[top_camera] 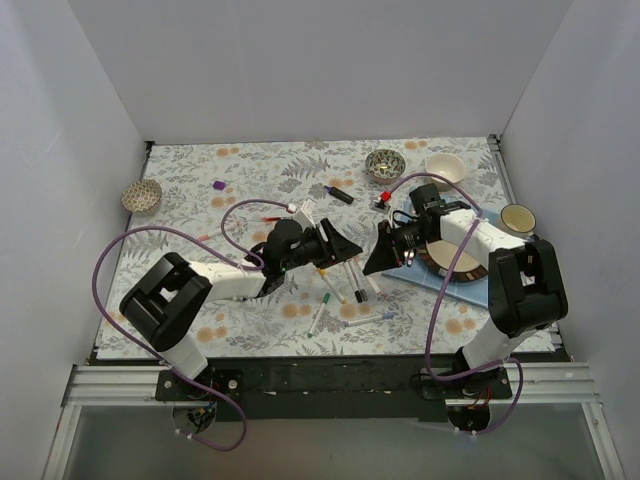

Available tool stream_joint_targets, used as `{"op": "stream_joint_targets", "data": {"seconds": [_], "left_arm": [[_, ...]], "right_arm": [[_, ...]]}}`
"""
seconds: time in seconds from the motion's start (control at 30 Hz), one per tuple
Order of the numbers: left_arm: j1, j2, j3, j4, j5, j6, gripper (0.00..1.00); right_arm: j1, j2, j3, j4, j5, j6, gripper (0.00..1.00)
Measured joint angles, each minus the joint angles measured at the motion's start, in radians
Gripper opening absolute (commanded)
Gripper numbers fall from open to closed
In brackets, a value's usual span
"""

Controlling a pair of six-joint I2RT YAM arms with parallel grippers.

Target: Open the pen caps

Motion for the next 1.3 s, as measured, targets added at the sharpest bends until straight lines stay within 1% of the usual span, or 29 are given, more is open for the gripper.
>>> {"op": "stream_joint_targets", "data": {"seconds": [0.1,0.17,0.2,0.27,0.5,0.67,0.73,0.8,0.83,0.9,0.97,1.0,1.03,1.1,1.13,1.17,1.23,1.3], "left_arm": [[-0.012,0.005,0.007,0.006,-0.011,0.0,0.41],[-0.019,0.005,0.012,0.006,-0.018,0.001,0.33],[-0.021,0.005,0.014,0.006,-0.021,0.0,0.25],[-0.026,0.005,0.02,0.01,-0.026,0.0,0.2],[-0.04,0.005,0.03,0.021,-0.024,0.006,0.21],[-0.052,0.01,0.045,0.016,-0.023,0.025,0.25],[-0.063,0.018,0.066,-0.002,-0.025,0.044,0.25],[-0.072,0.02,0.082,-0.025,-0.031,0.063,0.22],[-0.074,0.02,0.087,-0.029,-0.034,0.072,0.2],[-0.076,0.02,0.091,-0.039,-0.042,0.087,0.13],[-0.079,0.02,0.093,-0.049,-0.053,0.097,0.08],[-0.079,0.02,0.095,-0.053,-0.059,0.103,0.0],[-0.08,0.02,0.096,-0.055,-0.063,0.106,0.0],[-0.082,0.018,0.096,-0.059,-0.073,0.114,0.0],[-0.084,0.017,0.096,-0.062,-0.078,0.118,0.0],[-0.087,0.014,0.096,-0.064,-0.085,0.125,0.0],[-0.092,0.012,0.096,-0.066,-0.095,0.133,0.0],[-0.094,0.011,0.096,-0.063,-0.103,0.139,0.0]], "right_arm": [[-0.006,0.0,-0.013,0.011,-0.008,0.011,0.01],[-0.012,0.0,-0.017,0.014,-0.017,0.018,0.01],[-0.014,0.0,-0.017,0.015,-0.02,0.02,0.01],[-0.018,0.0,-0.018,0.02,-0.023,0.026,0.01],[-0.044,0.001,-0.032,0.038,-0.051,0.055,0.01],[-0.066,0.001,-0.043,0.06,-0.079,0.077,0.01],[-0.071,0.002,-0.045,0.061,-0.085,0.082,0.01],[-0.073,0.003,-0.047,0.064,-0.095,0.086,0.01],[-0.074,0.003,-0.048,0.065,-0.1,0.088,0.01],[-0.076,0.003,-0.048,0.069,-0.103,0.089,0.01],[-0.076,0.003,-0.048,0.072,-0.103,0.089,0.01],[-0.076,0.004,-0.049,0.074,-0.103,0.089,0.01],[-0.076,0.006,-0.049,0.074,-0.104,0.089,0.05],[-0.076,0.008,-0.05,0.076,-0.105,0.087,0.18],[-0.076,0.01,-0.05,0.075,-0.106,0.084,0.35],[-0.076,0.014,-0.05,0.074,-0.113,0.079,0.42],[-0.076,0.023,-0.05,0.065,-0.125,0.065,0.52],[-0.076,0.031,-0.05,0.056,-0.137,0.053,0.54]]}}
